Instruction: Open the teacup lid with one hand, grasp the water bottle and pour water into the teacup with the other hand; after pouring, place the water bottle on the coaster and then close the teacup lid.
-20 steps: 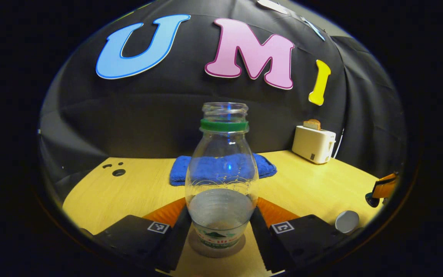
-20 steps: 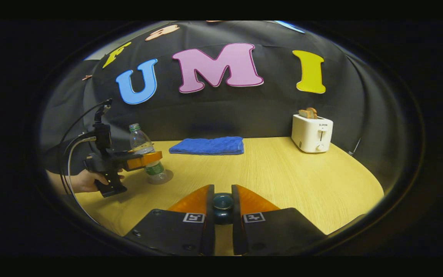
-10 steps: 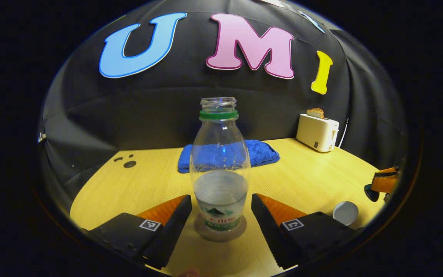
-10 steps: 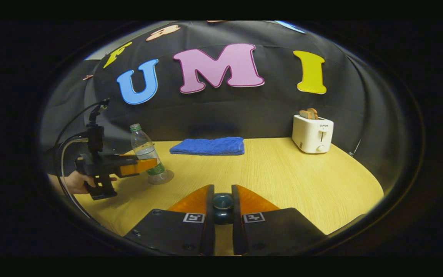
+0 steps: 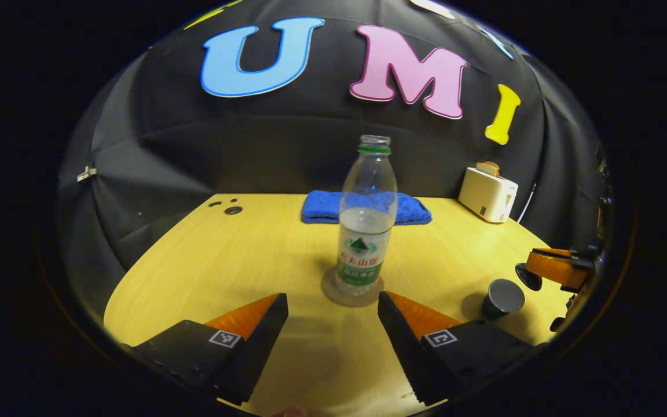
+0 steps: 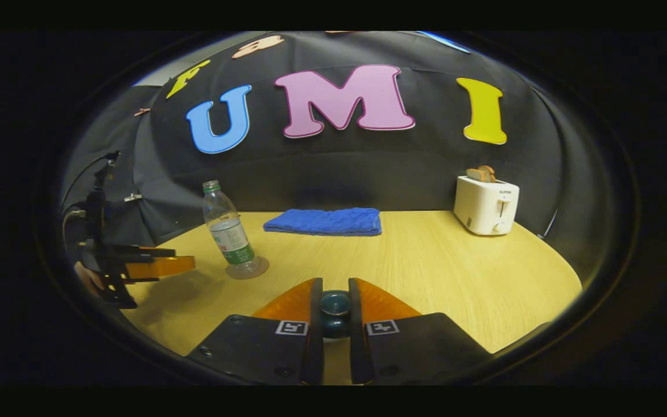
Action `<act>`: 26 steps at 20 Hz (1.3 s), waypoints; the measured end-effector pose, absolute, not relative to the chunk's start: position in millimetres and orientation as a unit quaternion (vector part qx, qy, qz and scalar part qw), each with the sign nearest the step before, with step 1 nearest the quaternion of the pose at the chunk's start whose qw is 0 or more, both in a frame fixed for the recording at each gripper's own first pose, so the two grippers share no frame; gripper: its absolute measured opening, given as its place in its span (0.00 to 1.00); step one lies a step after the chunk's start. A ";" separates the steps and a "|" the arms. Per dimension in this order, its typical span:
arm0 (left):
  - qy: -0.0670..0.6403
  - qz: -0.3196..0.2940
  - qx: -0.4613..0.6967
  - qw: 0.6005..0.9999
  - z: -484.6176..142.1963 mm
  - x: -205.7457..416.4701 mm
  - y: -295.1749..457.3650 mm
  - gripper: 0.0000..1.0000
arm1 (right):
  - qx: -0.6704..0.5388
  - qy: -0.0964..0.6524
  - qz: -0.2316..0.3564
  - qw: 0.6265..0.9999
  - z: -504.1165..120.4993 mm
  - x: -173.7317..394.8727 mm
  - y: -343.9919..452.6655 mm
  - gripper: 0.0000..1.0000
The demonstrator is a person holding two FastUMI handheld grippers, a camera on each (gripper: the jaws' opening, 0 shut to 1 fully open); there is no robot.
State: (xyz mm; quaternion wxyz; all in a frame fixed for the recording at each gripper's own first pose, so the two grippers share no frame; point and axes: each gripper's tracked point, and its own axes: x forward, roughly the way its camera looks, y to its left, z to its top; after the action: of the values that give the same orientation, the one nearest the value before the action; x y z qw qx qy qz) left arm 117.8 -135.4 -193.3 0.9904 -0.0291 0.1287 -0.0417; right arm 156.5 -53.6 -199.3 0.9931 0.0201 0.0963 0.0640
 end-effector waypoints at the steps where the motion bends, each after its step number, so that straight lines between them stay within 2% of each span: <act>1: 0.130 -0.040 -0.025 0.990 -192.9 106.4 -132.7 0.98 | 0.019 0.096 0.065 0.993 -201.6 158.9 -51.2 0.17; 2: 0.132 -0.037 -0.018 0.990 -192.9 99.1 -130.4 0.98 | 0.019 0.095 0.068 0.993 -204.0 160.7 -46.8 0.22; 4: 0.131 -0.034 -0.013 0.991 -187.2 87.7 -128.1 0.98 | 0.015 0.096 0.075 0.992 -210.6 162.2 -39.7 0.22; 5: 0.127 -0.034 -0.018 0.991 -181.9 84.9 -128.8 0.98 | 0.010 0.098 0.077 0.992 -215.0 163.5 -37.9 0.17; 6: 0.121 -0.036 -0.025 0.992 -178.1 81.4 -130.8 0.98 | 0.004 0.102 0.078 0.992 -220.2 165.1 -36.5 0.27; 10: 0.100 -0.045 -0.046 0.993 -162.0 76.0 -138.7 0.98 | -0.012 0.102 0.077 0.992 -230.3 165.7 -33.8 0.19; 12: 0.100 -0.050 -0.052 0.992 -168.3 82.6 -146.3 0.98 | -0.020 0.095 0.075 0.992 -229.8 164.2 -34.5 0.27; 14: 0.106 -0.050 -0.057 0.991 -173.9 83.0 -149.0 0.98 | -0.026 0.094 0.075 0.992 -230.9 165.3 -34.6 0.18; 15: 0.110 -0.052 -0.061 0.991 -176.6 82.1 -150.3 0.98 | -0.027 0.093 0.076 0.992 -231.0 164.8 -35.2 0.24; 16: 0.112 -0.051 -0.064 0.990 -178.5 82.0 -152.8 0.98 | -0.029 0.094 0.075 0.992 -232.0 165.0 -35.4 0.23; 17: 0.113 -0.050 -0.066 0.990 -179.0 81.2 -153.3 0.98 | -0.030 0.094 0.075 0.992 -232.5 164.1 -35.9 0.31; 20: 0.112 -0.049 -0.069 0.990 -171.8 69.3 -151.9 0.97 | -0.029 0.093 0.076 0.992 -233.2 162.4 -34.8 0.31; 21: 0.112 -0.048 -0.069 0.990 -170.2 68.5 -152.6 0.97 | -0.027 0.096 0.076 0.992 -234.4 163.5 -33.6 0.38; 25: 0.105 -0.044 -0.064 0.991 -156.1 61.7 -158.0 0.96 | -0.012 0.101 0.077 0.992 -221.6 155.4 -34.0 1.00; 26: 0.100 -0.043 -0.062 0.992 -148.9 59.9 -159.9 0.96 | -0.012 0.097 0.074 0.992 -211.7 151.3 -36.9 1.00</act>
State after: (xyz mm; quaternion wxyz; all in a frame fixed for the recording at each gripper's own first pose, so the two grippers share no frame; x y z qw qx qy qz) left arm 59.9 -159.9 -148.9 0.9922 -0.0617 0.0999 -0.0427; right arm 151.3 -36.9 -211.7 0.9924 -0.0118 0.0975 0.0738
